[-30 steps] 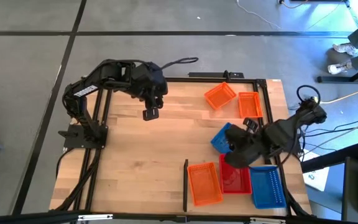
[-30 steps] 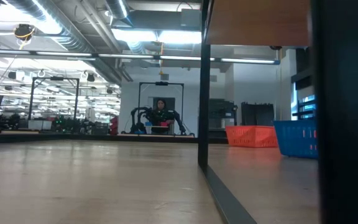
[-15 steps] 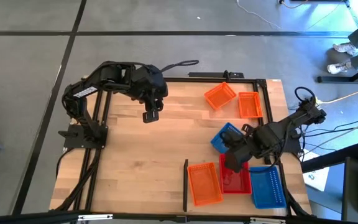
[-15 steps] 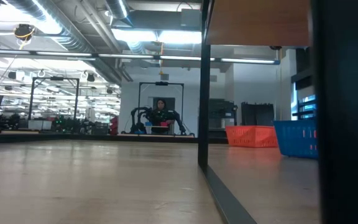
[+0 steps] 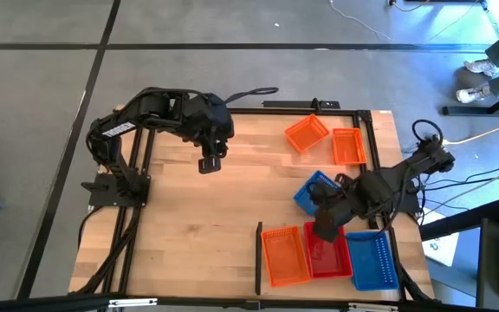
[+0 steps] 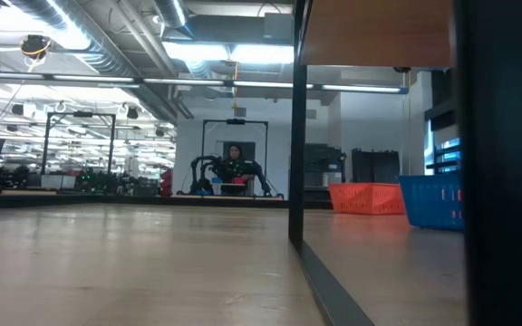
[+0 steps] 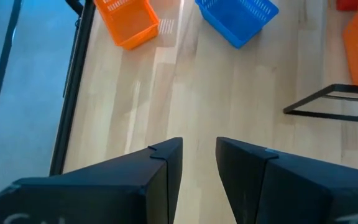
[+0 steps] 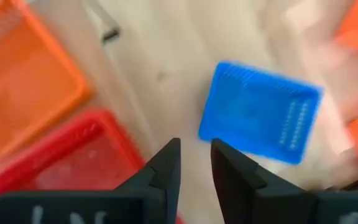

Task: Stack baskets on shelf by color
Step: Stack the left orange basket on top of the orange basket on the shelf

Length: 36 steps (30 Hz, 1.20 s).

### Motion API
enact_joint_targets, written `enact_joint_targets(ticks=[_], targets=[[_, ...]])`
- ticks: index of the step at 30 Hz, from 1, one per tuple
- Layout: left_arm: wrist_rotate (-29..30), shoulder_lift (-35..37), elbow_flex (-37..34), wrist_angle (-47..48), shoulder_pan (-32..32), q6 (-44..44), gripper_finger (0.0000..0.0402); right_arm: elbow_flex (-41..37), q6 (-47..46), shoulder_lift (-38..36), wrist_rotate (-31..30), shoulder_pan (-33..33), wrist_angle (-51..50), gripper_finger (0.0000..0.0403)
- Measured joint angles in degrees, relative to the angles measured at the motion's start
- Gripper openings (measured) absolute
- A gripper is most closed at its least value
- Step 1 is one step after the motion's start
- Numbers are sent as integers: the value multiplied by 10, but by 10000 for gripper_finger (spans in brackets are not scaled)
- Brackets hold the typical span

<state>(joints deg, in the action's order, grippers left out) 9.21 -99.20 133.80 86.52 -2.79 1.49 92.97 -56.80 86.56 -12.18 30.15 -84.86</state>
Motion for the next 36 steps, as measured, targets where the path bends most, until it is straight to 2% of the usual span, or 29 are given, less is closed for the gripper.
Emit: enact_joint_targets(ticks=[4,8,13,16,22,24,26,28,30,36], targets=[[1,0,0,0,-6,46,89,71,-15,-2,-92,2,-55,87],[1,-5,-7,-4,-27,88,89,115,16,-29,-166,8,-49,87],[-5,-17,-37,-34,-66,89,89,115,44,-101,-217,9,-52,87],[-39,-27,-65,-67,-94,87,89,101,45,-152,-223,9,-53,87],[-165,-46,-100,-190,-152,77,89,58,44,-245,-231,9,-52,87],[-193,-57,-106,-201,-173,69,89,36,45,-274,-244,6,-52,87],[-210,-73,-106,-249,-192,42,89,14,45,-301,-247,2,-52,87],[-218,-85,-106,-257,-210,-1,89,-7,44,-324,-249,-1,-52,87],[-220,-101,-105,-294,-223,-61,89,-25,43,-345,-250,-5,-52,87],[-222,-139,-106,-315,-266,-246,89,-67,-5,-374,-256,-9,-52,87]])
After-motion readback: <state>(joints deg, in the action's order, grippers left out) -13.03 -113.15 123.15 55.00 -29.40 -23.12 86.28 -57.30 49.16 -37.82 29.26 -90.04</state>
